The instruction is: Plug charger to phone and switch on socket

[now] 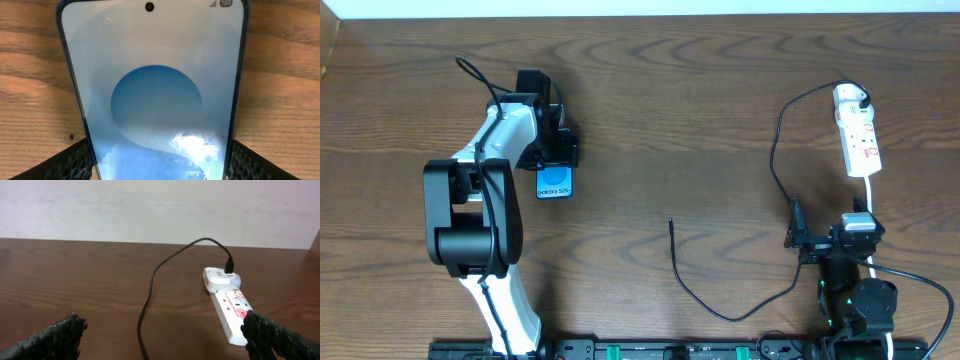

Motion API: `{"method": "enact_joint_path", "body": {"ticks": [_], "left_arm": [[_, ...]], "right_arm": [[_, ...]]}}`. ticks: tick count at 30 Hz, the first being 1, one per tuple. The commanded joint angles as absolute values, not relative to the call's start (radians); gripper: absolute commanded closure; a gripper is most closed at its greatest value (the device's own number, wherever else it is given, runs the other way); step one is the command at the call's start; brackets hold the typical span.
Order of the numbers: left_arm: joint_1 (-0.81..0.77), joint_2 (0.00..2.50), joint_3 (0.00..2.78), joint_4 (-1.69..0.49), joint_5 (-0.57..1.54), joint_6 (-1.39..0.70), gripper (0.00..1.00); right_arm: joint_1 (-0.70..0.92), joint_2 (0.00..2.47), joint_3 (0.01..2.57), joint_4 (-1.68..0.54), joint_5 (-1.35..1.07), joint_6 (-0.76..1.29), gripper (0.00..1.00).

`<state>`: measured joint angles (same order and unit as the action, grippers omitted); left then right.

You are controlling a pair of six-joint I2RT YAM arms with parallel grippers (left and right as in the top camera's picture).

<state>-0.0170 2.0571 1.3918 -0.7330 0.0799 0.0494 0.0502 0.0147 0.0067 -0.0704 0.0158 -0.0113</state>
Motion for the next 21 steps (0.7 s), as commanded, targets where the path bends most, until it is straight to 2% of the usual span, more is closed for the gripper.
{"method": "enact_joint_path", "body": {"ticks": [1,13,21], "left_arm": [[-0.019,2.093,1.372,-0.743,0.12,0.045,0.2],[-0.019,2.093,1.372,-0.743,0.12,0.045,0.25],[-0.019,2.093,1.372,-0.743,0.12,0.045,0.38]], "right_arm": [[0.057,0.007,0.006,-0.074,0.023,-0.004,0.01],[0.057,0.007,0.006,-0.074,0.024,-0.004,0.01],[0.057,0.007,0.006,-0.074,0.024,-0.004,0.01]]}}
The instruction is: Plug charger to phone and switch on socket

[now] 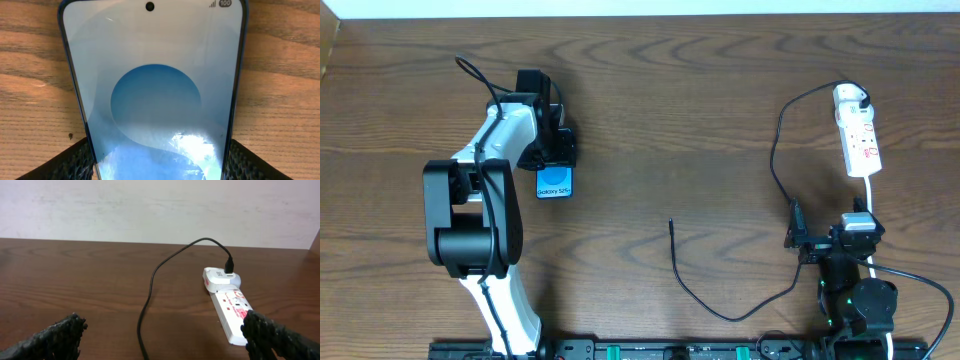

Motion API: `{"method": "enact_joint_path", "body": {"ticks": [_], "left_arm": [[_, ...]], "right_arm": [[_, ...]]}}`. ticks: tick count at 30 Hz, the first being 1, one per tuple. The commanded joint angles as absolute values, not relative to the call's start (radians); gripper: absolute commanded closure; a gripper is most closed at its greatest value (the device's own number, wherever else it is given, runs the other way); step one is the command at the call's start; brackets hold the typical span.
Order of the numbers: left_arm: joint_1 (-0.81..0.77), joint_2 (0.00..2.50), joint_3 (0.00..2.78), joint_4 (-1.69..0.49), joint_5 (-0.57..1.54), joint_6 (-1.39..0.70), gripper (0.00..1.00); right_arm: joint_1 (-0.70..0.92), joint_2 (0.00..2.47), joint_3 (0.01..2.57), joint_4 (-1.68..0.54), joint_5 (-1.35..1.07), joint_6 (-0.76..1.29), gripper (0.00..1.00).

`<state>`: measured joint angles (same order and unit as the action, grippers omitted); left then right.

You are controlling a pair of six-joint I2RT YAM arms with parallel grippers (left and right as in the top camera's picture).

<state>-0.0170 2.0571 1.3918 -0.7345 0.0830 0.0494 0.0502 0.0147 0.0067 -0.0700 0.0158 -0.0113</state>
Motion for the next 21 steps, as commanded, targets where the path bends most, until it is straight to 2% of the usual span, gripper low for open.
{"method": "enact_joint_path", "body": {"ticks": [1,6,12,14,15,21], "left_arm": [[-0.019,2.093,1.372,-0.743,0.12,0.045,0.41],[-0.019,2.093,1.372,-0.743,0.12,0.045,0.49],[-0.019,2.093,1.372,-0.743,0.12,0.045,0.78],[-0.019,2.093,1.372,-0.742,0.12,0.045,0.81],[-0.019,2.093,1.372,-0.742,0.12,0.045,0.87],[-0.019,2.093,1.372,-0.743,0.12,0.045,0.93]], "right_arm": [[0.057,0.007,0.006,-0.074,0.023,-0.004,0.01],[0.057,0.007,0.006,-0.074,0.024,-0.004,0.01],[0.057,0.007,0.006,-0.074,0.024,-0.005,0.01],[0.057,0.007,0.006,-0.074,0.023,-0.004,0.01],[0.057,0.007,0.006,-0.074,0.023,-0.005,0.01],[0.057,0.007,0.006,-0.074,0.023,-0.004,0.01]]}}
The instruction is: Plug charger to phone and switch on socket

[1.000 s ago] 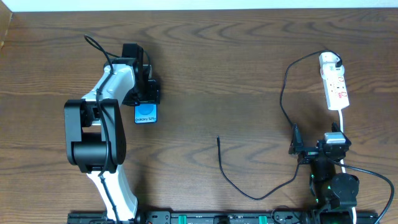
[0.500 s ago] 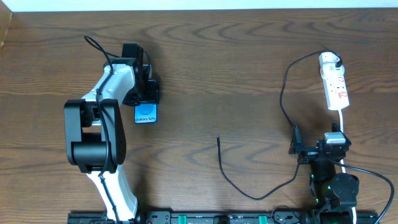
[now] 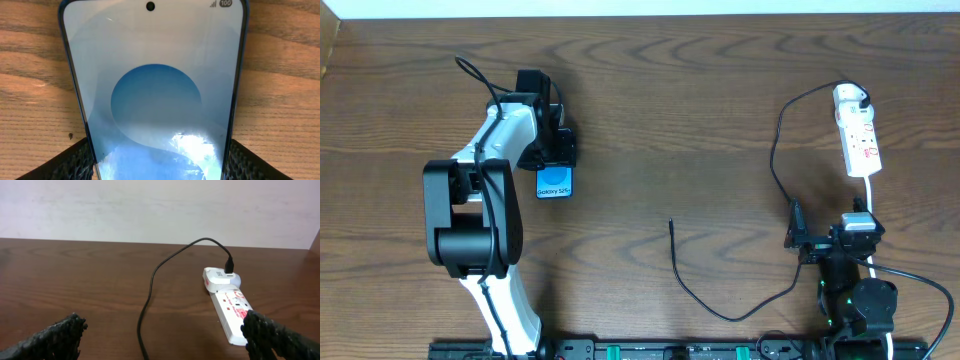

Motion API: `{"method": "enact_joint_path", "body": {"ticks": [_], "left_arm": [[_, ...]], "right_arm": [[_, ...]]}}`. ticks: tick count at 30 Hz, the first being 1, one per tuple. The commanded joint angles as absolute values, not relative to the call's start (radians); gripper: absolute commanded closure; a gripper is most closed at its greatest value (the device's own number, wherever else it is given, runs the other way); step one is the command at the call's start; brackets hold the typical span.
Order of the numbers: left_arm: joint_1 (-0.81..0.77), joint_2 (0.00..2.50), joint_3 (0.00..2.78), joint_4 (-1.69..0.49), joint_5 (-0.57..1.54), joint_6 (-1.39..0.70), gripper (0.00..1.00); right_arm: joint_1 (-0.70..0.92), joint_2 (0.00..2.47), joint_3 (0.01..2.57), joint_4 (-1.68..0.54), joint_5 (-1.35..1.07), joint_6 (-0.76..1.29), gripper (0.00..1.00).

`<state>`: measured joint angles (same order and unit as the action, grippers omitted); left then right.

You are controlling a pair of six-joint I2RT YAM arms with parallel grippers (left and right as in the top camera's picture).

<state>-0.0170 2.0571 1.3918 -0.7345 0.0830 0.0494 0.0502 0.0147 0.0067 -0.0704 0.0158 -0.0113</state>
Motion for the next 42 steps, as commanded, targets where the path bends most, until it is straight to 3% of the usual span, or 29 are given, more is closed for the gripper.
{"method": "enact_joint_path", "body": {"ticks": [1,35,42], "left_arm": [[-0.019,2.093,1.372,-0.743,0.12,0.045,0.92],[-0.019,1.839,1.373,-0.781,0.121,0.044,0.93],[-0.019,1.742,1.373,-0.816,0.155,-0.044,0.92]], "right_arm": [[0.057,0.007,0.006,-0.074,0.024,-0.004,0.01],[0.057,0.007,0.006,-0.074,0.023,-0.004,0.01],[0.057,0.007,0.006,-0.074,0.023,-0.004,0.01]]}}
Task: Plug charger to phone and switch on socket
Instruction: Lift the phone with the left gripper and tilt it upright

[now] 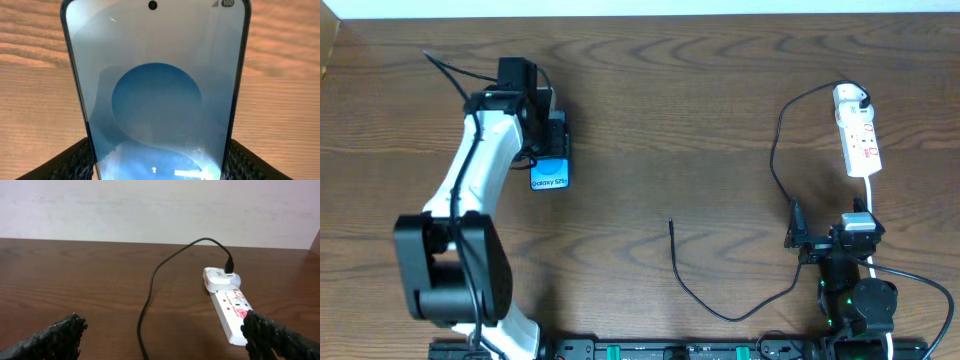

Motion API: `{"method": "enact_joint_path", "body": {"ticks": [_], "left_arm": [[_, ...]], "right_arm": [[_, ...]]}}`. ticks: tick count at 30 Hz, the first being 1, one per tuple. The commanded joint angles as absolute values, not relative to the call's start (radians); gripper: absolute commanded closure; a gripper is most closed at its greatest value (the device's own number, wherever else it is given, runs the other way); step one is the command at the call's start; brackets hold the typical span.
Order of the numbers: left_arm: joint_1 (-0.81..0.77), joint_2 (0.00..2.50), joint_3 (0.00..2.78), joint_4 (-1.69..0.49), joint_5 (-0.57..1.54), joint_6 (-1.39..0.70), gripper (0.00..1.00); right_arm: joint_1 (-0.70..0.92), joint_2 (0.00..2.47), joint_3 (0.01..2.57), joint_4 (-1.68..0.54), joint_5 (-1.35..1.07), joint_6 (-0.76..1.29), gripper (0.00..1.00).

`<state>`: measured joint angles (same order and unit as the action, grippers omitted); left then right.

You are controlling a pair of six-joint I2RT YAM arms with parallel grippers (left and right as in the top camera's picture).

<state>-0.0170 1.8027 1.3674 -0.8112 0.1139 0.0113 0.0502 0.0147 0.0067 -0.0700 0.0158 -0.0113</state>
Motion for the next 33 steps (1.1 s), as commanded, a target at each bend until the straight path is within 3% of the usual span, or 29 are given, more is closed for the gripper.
{"method": "enact_joint_path", "body": {"ticks": [1,7,17,29,33], "left_arm": [[-0.019,1.721,1.373,-0.818,0.227,-0.045,0.93],[-0.019,1.669,1.373,-0.813,0.53,-0.094,0.93],[-0.019,1.664,1.373,-0.806,0.89,-0.551,0.92],[-0.019,1.664,1.373,-0.807,1.369,-0.873,0.92],[-0.019,1.664,1.373,-0.807,1.432,-0.978,0.93]], "right_arm": [[0.057,0.007,0.006,-0.074,0.023,-0.005,0.01],[0.057,0.007,0.006,-0.074,0.023,-0.004,0.01],[0.057,0.007,0.006,-0.074,0.023,-0.005,0.01],[0.057,0.007,0.006,-0.074,0.023,-0.005,0.01],[0.057,0.007,0.006,-0.074,0.023,-0.004,0.01]]}}
